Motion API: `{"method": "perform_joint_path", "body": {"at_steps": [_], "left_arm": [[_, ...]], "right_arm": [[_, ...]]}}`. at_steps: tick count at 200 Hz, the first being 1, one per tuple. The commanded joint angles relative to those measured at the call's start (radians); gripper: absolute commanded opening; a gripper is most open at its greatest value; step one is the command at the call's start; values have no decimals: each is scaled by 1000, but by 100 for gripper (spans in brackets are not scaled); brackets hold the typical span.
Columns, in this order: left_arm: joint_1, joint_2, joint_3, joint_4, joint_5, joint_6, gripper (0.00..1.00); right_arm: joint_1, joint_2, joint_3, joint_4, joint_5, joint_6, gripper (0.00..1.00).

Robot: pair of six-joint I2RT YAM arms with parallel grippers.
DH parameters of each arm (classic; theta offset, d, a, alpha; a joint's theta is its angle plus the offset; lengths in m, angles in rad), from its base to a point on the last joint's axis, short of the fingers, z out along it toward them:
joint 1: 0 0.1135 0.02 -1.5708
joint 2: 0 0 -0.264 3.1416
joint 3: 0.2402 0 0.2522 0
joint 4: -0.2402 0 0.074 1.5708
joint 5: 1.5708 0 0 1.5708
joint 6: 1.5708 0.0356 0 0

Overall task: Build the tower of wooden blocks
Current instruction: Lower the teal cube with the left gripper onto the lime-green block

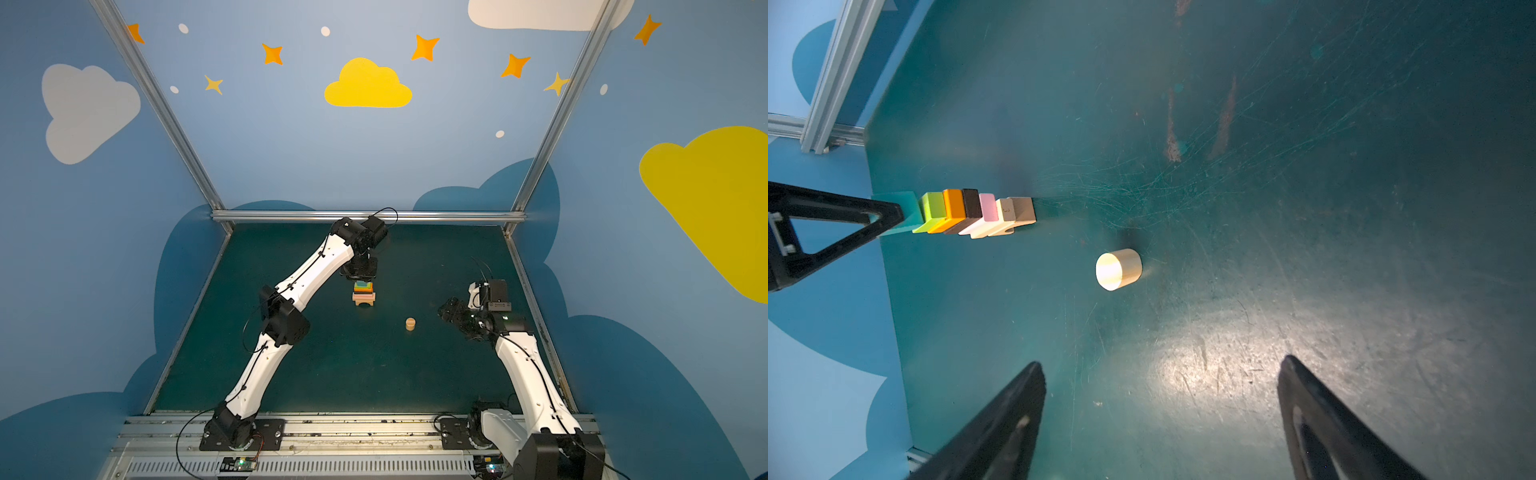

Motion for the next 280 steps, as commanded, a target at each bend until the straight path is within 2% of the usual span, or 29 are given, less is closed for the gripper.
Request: {"method": "perform_joint_path", "body": {"at_steps": [1,35,76,161,280], "left_arm": [[-2,22,16,-16,-6,-4,36],[-2,24,16,-13,-6,-6,42],[-2,25,16,-4,-5,-6,43],[-2,27,16,1,-3,-21,36],[0,30,16,7,-8,-27,36]], "right_arm": [[-4,-4,-12,8,-9,-2,86],[-5,-4,-15,8,-12,0,86],[-6,-4,-17,11,-12,0,86],[-8,-5,-18,10,-12,1,86],[-13,-1,-19,14,-15,0,86]]}}
